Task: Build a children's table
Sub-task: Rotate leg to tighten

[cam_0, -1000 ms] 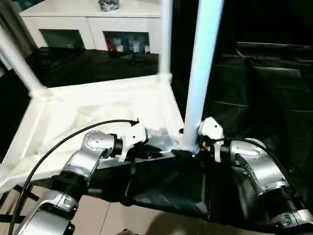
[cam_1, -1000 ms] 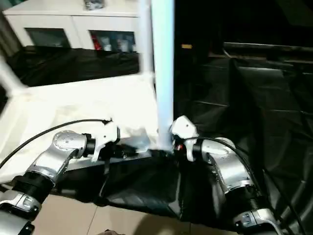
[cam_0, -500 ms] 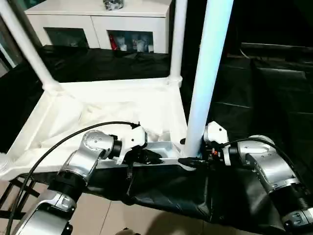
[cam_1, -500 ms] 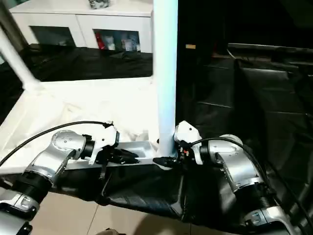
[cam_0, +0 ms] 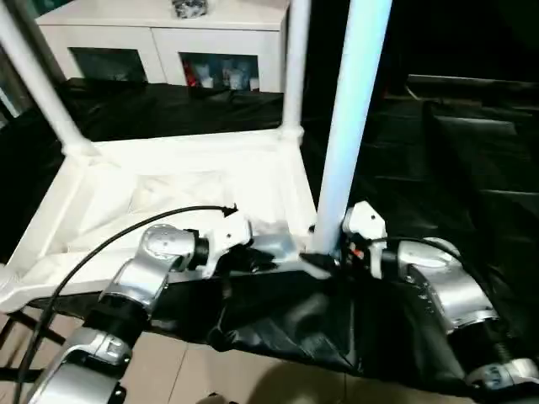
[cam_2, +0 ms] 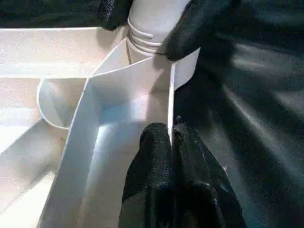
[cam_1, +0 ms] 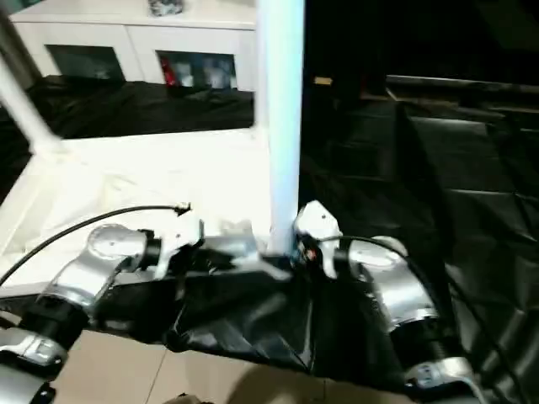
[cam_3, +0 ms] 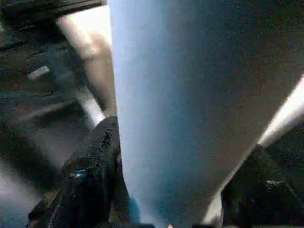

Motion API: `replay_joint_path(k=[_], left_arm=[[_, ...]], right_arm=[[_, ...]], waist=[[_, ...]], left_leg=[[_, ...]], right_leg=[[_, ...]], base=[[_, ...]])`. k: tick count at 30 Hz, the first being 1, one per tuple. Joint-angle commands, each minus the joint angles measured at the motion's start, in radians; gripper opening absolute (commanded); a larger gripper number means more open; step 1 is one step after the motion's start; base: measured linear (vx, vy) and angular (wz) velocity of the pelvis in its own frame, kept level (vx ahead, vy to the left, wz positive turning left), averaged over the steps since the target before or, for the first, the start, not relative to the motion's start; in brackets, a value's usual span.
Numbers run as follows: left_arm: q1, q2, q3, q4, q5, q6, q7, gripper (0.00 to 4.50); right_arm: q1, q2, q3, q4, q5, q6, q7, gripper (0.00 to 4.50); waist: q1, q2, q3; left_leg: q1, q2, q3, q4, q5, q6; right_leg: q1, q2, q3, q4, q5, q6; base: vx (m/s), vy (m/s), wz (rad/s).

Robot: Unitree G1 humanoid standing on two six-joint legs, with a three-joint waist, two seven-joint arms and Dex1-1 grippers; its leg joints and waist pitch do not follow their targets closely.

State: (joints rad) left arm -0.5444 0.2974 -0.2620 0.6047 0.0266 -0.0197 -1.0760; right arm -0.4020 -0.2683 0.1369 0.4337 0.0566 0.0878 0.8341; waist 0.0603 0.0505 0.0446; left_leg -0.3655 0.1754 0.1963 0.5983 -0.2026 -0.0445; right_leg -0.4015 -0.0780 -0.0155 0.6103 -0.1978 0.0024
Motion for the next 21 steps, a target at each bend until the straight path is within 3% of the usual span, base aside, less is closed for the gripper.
replay_joint_path(k=[1, 2, 6, 12, 13, 14, 16, 17, 18, 19, 21], left_arm=[[-0.040, -0.072, 0.003, 0.020, 0.028, 0.042, 0.171, 0.00], [-0.040, -0.072, 0.003, 0.020, 0.028, 0.042, 0.171, 0.00], [-0.045, -0.138, -0.008, 0.018, 0.054, 0.072, 0.264, 0.00], [-0.039, -0.186, -0.033, 0.014, 0.080, 0.069, 0.297, 0.00], [-0.039, -0.187, -0.035, 0.014, 0.083, 0.066, 0.297, 0.00], [-0.039, -0.187, -0.035, 0.014, 0.083, 0.066, 0.297, 0.00], [-0.027, -0.171, -0.049, 0.003, 0.090, 0.035, 0.272, 0.00], [-0.018, -0.159, -0.054, -0.008, 0.090, 0.018, 0.254, 0.00], [-0.013, -0.150, -0.055, -0.015, 0.088, 0.003, 0.240, 0.00], [-0.007, -0.138, -0.055, -0.026, 0.083, -0.010, 0.218, 0.00], [-0.003, -0.122, -0.053, -0.034, 0.076, -0.021, 0.190, 0.00]], right_arm=[[0.005, 0.097, 0.045, 0.032, -0.038, 0.056, -0.155, 2.59], [0.005, 0.097, 0.045, 0.032, -0.038, 0.056, -0.155, 2.59], [0.004, 0.222, 0.003, 0.065, -0.053, 0.113, -0.375, 2.59], [-0.011, 0.312, -0.010, 0.075, -0.068, 0.070, -0.492, 2.59], [-0.012, 0.314, -0.009, 0.073, -0.072, 0.064, -0.498, 2.59], [-0.012, 0.314, -0.009, 0.073, -0.072, 0.064, -0.498, 3.14], [-0.003, 0.291, -0.023, 0.038, -0.052, 0.072, -0.466, 3.14], [0.006, 0.265, -0.026, 0.013, -0.048, 0.074, -0.436, 3.45], [0.011, 0.248, -0.026, -0.001, -0.047, 0.075, -0.415, 3.45], [0.019, 0.220, -0.019, -0.018, -0.045, 0.063, -0.379, 3.55], [0.028, 0.187, -0.009, -0.038, -0.037, 0.058, -0.325, 3.80]], waist=[[-0.007, -0.008, -0.048], [-0.009, -0.011, -0.049], [-0.014, -0.006, -0.049], [-0.018, -0.002, -0.048], [-0.018, -0.001, -0.048], [-0.018, -0.001, -0.048], [-0.016, -0.007, -0.048], [-0.015, -0.009, -0.047], [-0.015, -0.009, -0.049], [-0.014, -0.013, -0.050], [-0.009, -0.012, -0.054]], left_leg=[[0.014, 0.047, -0.027, -0.090, -0.278, -0.018], [0.014, 0.047, -0.028, -0.091, -0.277, -0.021], [0.012, 0.046, -0.029, -0.092, -0.292, -0.020], [0.012, 0.044, -0.030, -0.094, -0.319, -0.024], [0.012, 0.045, -0.030, -0.095, -0.321, -0.022], [0.011, 0.045, -0.031, -0.095, -0.321, -0.022], [0.011, 0.046, -0.031, -0.096, -0.324, -0.015], [0.010, 0.047, -0.031, -0.096, -0.323, -0.012], [0.010, 0.047, -0.030, -0.095, -0.316, -0.011], [0.010, 0.049, -0.029, -0.094, -0.300, -0.003], [0.004, 0.049, -0.029, -0.089, -0.243, 0.015]], right_leg=[[0.030, -0.058, 0.028, -0.088, -0.322, -0.200], [0.032, -0.058, 0.028, -0.089, -0.325, -0.194], [0.029, -0.057, 0.032, -0.092, -0.298, -0.186], [0.029, -0.057, 0.031, -0.094, -0.297, -0.178], [0.028, -0.056, 0.032, -0.094, -0.291, -0.177], [0.028, -0.057, 0.032, -0.094, -0.288, -0.177], [0.029, -0.058, 0.032, -0.093, -0.291, -0.174], [0.028, -0.058, 0.033, -0.093, -0.293, -0.172], [0.029, -0.058, 0.034, -0.093, -0.286, -0.172], [0.030, -0.057, 0.034, -0.090, -0.256, -0.174], [0.039, -0.058, 0.032, -0.080, -0.163, -0.193]], base=[[0.000, 0.000, 0.00], [0.000, 0.000, 0.00], [0.000, 0.000, 0.00], [0.000, 0.000, 0.00], [0.000, 0.000, 0.00], [0.000, 0.000, 0.00], [0.000, 0.000, 0.00], [0.000, 0.000, 0.00], [0.000, 0.000, 0.00], [0.000, 0.000, 0.00], [0.000, 0.000, 0.00]])
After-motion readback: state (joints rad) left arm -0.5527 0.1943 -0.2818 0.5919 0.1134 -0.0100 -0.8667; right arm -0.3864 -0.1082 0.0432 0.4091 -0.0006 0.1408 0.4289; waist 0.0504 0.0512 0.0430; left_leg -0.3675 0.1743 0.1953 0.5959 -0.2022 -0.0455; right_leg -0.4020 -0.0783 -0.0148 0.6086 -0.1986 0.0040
